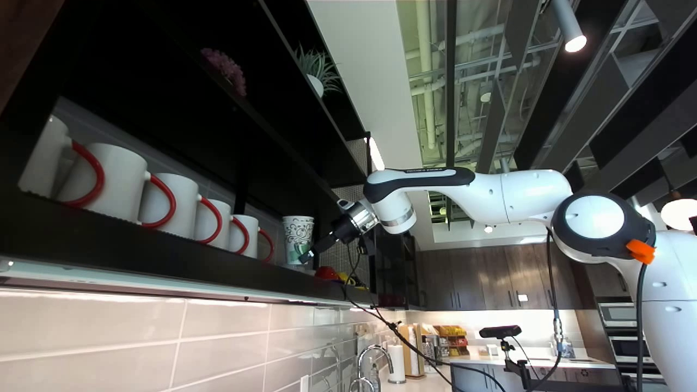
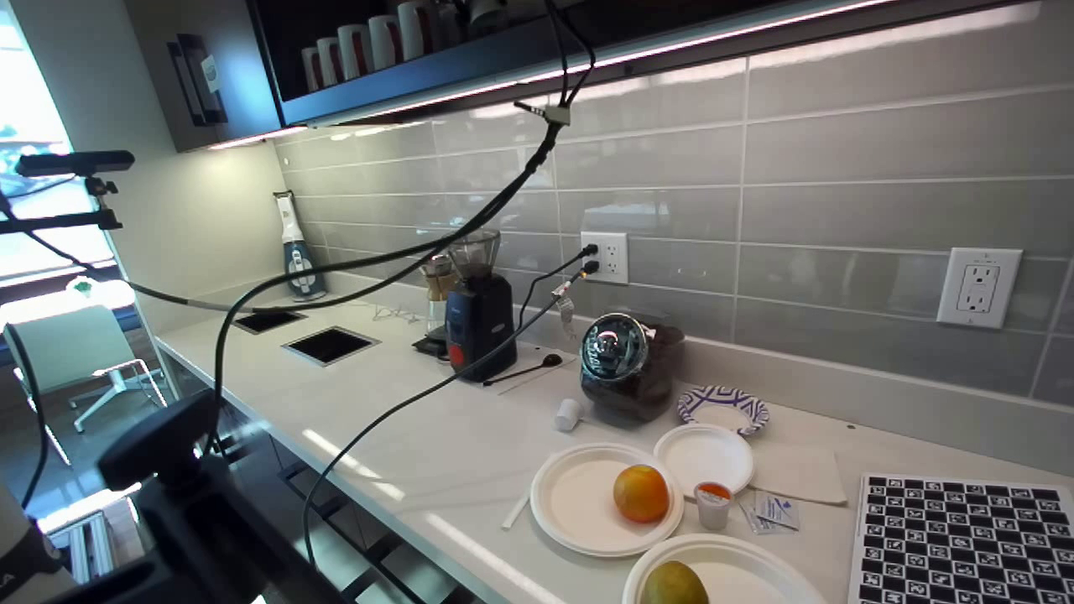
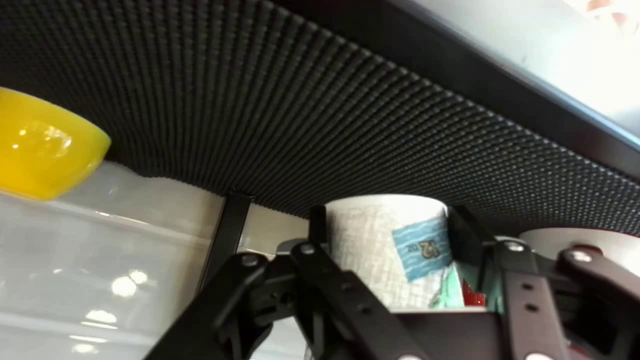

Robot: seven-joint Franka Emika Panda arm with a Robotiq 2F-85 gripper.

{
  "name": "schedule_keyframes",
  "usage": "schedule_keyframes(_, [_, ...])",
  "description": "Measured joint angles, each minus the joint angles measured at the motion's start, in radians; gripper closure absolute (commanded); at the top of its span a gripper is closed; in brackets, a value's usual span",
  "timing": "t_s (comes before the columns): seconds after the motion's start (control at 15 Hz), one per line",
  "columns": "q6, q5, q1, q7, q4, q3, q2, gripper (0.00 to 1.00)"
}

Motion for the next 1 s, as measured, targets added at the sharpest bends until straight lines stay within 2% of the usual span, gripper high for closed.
schedule_keyframes(0.53, [0.043, -0.374, 0.0, -0.013, -0.027, 0.007, -0.07, 0.64])
schedule_keyframes(1.0, [0.075, -0.652, 0.017, -0.088, -0.052, 0.015, -0.115, 0.64])
